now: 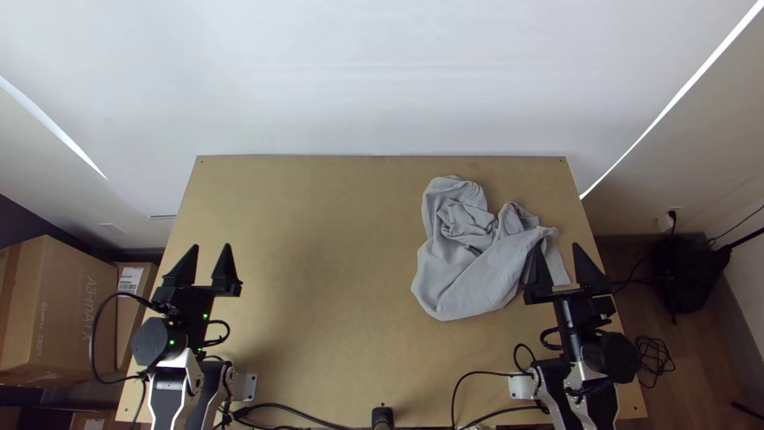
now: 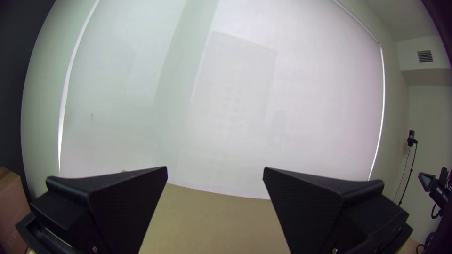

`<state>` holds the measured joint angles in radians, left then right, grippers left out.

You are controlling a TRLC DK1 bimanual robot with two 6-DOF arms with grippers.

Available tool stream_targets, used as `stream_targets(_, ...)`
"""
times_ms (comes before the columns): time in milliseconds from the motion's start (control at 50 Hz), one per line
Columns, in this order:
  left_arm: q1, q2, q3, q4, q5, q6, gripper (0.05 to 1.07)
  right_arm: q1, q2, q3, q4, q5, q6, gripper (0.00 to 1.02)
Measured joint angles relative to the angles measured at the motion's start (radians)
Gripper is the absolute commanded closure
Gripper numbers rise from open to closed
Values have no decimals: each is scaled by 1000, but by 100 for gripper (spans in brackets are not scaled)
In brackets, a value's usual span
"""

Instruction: Fold the t-shirt

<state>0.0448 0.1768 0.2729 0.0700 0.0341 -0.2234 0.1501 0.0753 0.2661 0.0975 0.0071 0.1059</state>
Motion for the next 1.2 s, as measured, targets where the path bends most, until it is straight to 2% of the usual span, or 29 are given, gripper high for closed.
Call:
stream_targets(240,-63,228,256,-24,2,1,10,30,274,264,23,-1,-10,4)
stream_targets(400,-143,426,516,-178,2,3,10,39,414,413,10,0,-10,4)
stream_targets(640,-232,679,867,-393,2,3,10,53,592,632,-77,-4,-10,4)
stream_targets(780,-269,838,1051,-579,2,3,10,53,672,723,-149,-5,-9,4)
stream_targets(900,-291,967,1165,-682,2,-2,10,50,745,806,-270,-5,17,4)
stream_targets(1040,-345,1074,1229,-721,2,-9,10,16,827,873,-391,-8,56,4)
stream_targets(1200,-438,1180,1312,-737,10,-37,10,-39,869,879,-467,-7,102,4)
